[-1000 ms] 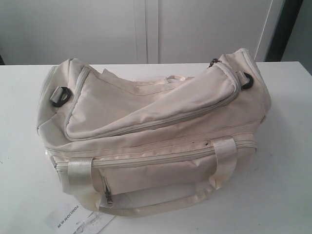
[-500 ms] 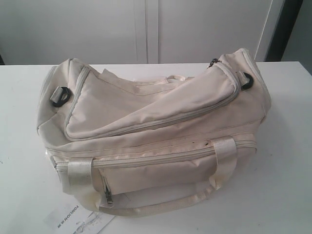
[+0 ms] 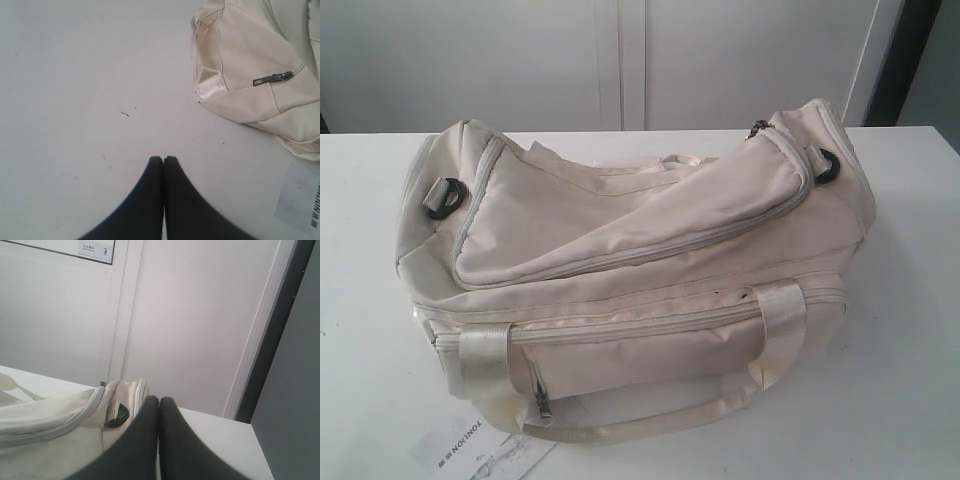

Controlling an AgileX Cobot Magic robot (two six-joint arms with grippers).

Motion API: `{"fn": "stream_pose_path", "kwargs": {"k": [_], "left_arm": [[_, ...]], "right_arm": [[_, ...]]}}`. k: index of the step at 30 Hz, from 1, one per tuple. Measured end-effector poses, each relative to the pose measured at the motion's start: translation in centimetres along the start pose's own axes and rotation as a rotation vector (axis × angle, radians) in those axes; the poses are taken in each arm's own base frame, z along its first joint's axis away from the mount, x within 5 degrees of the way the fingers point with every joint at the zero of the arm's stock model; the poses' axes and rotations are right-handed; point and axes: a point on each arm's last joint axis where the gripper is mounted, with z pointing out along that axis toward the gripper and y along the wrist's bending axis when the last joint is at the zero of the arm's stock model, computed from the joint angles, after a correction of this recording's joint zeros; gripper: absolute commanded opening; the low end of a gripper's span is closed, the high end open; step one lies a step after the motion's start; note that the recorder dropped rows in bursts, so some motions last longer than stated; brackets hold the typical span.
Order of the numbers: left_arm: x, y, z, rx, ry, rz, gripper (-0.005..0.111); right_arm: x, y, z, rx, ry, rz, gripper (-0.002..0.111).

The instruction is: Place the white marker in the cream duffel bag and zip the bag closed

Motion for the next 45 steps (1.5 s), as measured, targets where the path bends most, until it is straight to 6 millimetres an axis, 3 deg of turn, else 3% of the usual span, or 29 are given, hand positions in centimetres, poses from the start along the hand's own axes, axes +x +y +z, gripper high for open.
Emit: {"fn": "stream_pose_path", "kwargs": {"k": [8, 17, 26, 37, 45], "left_arm": [[0.0, 0.0, 0.0, 0.000, 0.000, 0.000, 0.000], [0.0, 0.0, 0.0, 0.000, -0.002, 0.000, 0.000], [0.0, 0.0, 0.0, 0.000, -0.004, 0.000, 0.000], [-0.1, 0.0, 0.0, -0.001, -0.006, 0.000, 0.000], [-0.1, 0.0, 0.0, -0.001, -0.006, 0.000, 0.000]], "right_arm": [[0.0, -0.1, -0.3, 0.010, -0.010, -0.017, 0.000], [0.0, -0.2, -2.0, 0.039, -0.062, 0.133, 0.000], [4.2, 0.3, -2.2, 0.039, 0.039, 0.205, 0.000], [11.1, 1.1, -1.7, 0.041, 0.212, 0.183, 0.000], [13.0, 1.3, -1.7, 0.043, 0.281, 0.152, 0.000]]}}
